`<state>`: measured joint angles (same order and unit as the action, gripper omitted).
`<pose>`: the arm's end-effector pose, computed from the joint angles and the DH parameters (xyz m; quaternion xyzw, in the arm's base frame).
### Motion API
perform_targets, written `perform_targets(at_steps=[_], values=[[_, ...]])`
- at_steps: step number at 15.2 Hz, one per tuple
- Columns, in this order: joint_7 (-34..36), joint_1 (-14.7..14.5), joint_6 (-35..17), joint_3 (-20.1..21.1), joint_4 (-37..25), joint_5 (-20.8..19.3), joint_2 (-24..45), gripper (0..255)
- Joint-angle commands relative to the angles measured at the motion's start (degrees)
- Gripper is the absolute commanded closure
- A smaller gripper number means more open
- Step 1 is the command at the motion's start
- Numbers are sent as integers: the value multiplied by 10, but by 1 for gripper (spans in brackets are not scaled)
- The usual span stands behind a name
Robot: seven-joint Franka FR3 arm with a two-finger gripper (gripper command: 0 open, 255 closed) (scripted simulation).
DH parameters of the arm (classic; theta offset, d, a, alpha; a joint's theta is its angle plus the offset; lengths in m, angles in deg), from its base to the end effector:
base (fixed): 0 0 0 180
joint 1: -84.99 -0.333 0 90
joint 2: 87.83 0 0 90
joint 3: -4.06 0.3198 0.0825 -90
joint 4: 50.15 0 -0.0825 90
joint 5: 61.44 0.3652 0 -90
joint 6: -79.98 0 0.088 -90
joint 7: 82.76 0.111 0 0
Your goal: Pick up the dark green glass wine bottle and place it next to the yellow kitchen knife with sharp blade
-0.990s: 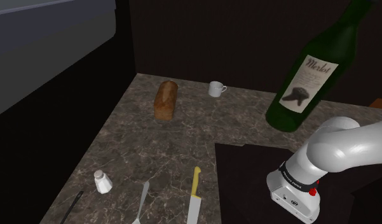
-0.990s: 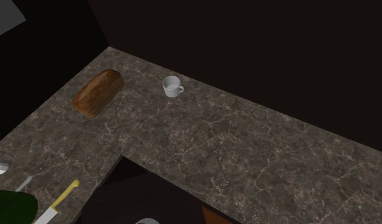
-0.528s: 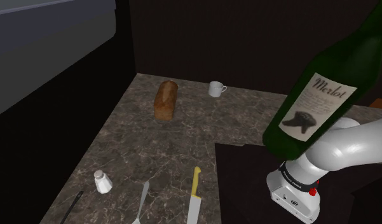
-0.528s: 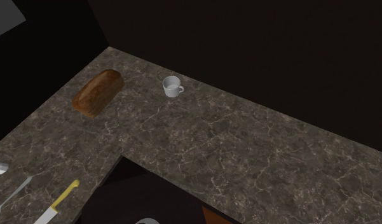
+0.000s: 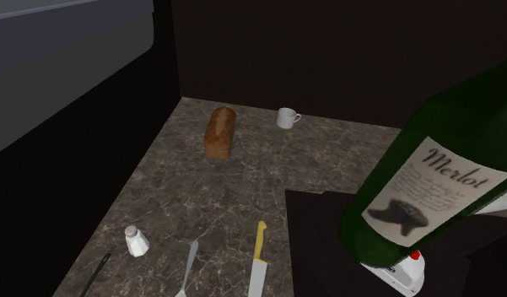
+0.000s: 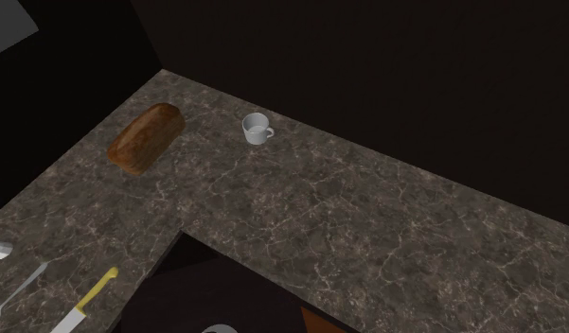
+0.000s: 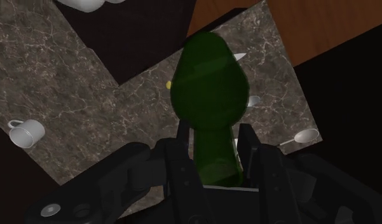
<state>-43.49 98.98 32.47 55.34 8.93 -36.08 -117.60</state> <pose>0.0397 0.3591 0.8394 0.9913 0.1183 0.0554 0.0143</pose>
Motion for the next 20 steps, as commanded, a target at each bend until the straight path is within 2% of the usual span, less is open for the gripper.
perform_targets(at_steps=[1,2,3,5,8,13,20], values=[[52,63,8,98,-67,4,33,255],[77,114,16,163,-108,7,46,255],[91,156,24,207,-138,14,51,255],[70,84,-6,131,-65,15,26,255],[48,19,-42,67,17,16,-7,255],[19,-35,-86,10,121,27,-58,255],[-9,-78,-138,-26,235,40,-116,255]])
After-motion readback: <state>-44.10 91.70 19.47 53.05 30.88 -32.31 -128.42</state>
